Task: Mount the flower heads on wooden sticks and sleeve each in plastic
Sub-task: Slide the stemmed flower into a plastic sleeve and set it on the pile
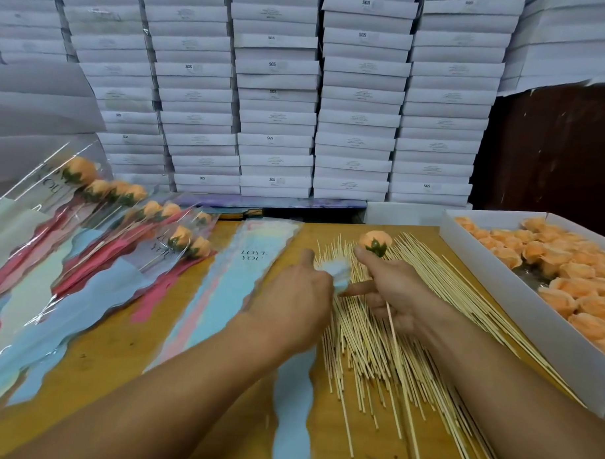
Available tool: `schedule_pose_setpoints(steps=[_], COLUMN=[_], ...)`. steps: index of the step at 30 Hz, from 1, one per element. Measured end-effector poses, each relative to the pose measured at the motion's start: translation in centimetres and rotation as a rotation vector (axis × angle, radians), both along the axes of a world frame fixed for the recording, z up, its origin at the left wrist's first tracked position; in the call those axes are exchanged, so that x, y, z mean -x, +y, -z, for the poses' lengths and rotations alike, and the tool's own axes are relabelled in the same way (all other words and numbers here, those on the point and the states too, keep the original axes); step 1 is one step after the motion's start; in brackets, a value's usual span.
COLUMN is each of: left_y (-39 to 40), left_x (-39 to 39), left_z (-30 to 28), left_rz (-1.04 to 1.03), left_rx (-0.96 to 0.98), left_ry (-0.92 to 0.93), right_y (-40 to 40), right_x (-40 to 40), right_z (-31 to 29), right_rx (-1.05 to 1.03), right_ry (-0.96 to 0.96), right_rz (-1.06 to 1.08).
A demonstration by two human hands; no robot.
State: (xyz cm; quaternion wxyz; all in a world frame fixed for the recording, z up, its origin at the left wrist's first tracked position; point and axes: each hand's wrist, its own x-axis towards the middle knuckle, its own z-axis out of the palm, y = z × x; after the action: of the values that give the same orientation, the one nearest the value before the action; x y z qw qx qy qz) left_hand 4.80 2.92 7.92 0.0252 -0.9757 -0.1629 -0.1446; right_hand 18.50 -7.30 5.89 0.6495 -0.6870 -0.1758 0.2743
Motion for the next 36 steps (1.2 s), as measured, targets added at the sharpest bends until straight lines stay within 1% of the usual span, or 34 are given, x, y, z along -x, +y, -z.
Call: schedule_pose_setpoints(steps=[3,6,7,9,12,13,14,15,16,17,18,19,20,23,25,28,31,33,36], left_y=[-2.2,-3.4,-3.4,-3.0,-0.5,0.7,1.9,3.1,4.1,4.9,5.5,5.9,6.1,6.2,6.3,6.2,5.9,6.0,6.4], left_x=[1.1,1.8,1.8,1.7,-0.1,-1.0,-1.9,-2.8,-3.5,-4.0,-4.4,-4.5,-4.6,-4.5,-4.3,-4.0,-3.9,-3.8,-3.6], left_z=[-0.3,-0.1,0.2,0.4,-0.4,-0.8,-1.0,-1.1,-1.0,-0.8,-0.4,0.0,0.4,1.5,2.0,2.3,2.6,2.6,2.5], left_rz=[0.082,0.161,0.185,0.172,0.013,-0.061,-0.137,-0.203,-0.240,-0.230,-0.198,-0.169,-0.148,-0.124,-0.098,-0.007,0.071,0.114,0.163], left_rx=[-0.056,-0.053,-0.027,0.096,0.315,0.429,0.590,0.800,1.056,1.330,1.562,1.701,1.762,1.795,1.806,1.804,1.766,1.720,1.522], left_ry=[-0.013,0.006,-0.005,-0.033,-0.120,-0.170,-0.223,-0.282,-0.344,-0.394,-0.414,-0.433,-0.456,-0.583,-0.636,-0.648,-0.645,-0.639,-0.550], right_y=[-0.2,-0.3,-0.3,-0.3,-0.2,-0.1,-0.1,0.0,0.0,0.1,0.0,0.0,-0.1,-0.1,-0.1,-0.2,-0.3,-0.3,-0.3], right_x=[-0.3,-0.3,-0.4,-0.6,-0.6,-0.5,-0.3,-0.2,-0.1,-0.1,0.0,0.0,-0.1,-0.1,-0.4,-1.0,-1.2,-1.3,-1.4], right_z=[0.1,0.2,0.2,0.2,0.2,0.3,0.3,0.3,0.3,0.3,0.2,0.2,0.2,0.2,0.2,0.1,0.2,0.3,0.3], right_rx=[-0.004,-0.046,-0.055,-0.077,-0.129,-0.136,-0.139,-0.142,-0.141,-0.141,-0.140,-0.137,-0.130,-0.093,-0.098,-0.142,-0.138,-0.118,-0.098], right_ry=[0.013,0.002,-0.004,-0.015,-0.019,-0.019,-0.020,-0.018,-0.015,-0.010,-0.006,-0.003,-0.002,-0.003,0.009,0.025,0.007,0.004,0.000], right_rz=[0.030,0.072,0.107,0.130,0.055,0.026,-0.001,-0.027,-0.053,-0.077,-0.101,-0.122,-0.140,-0.154,-0.108,-0.031,-0.012,-0.011,0.001])
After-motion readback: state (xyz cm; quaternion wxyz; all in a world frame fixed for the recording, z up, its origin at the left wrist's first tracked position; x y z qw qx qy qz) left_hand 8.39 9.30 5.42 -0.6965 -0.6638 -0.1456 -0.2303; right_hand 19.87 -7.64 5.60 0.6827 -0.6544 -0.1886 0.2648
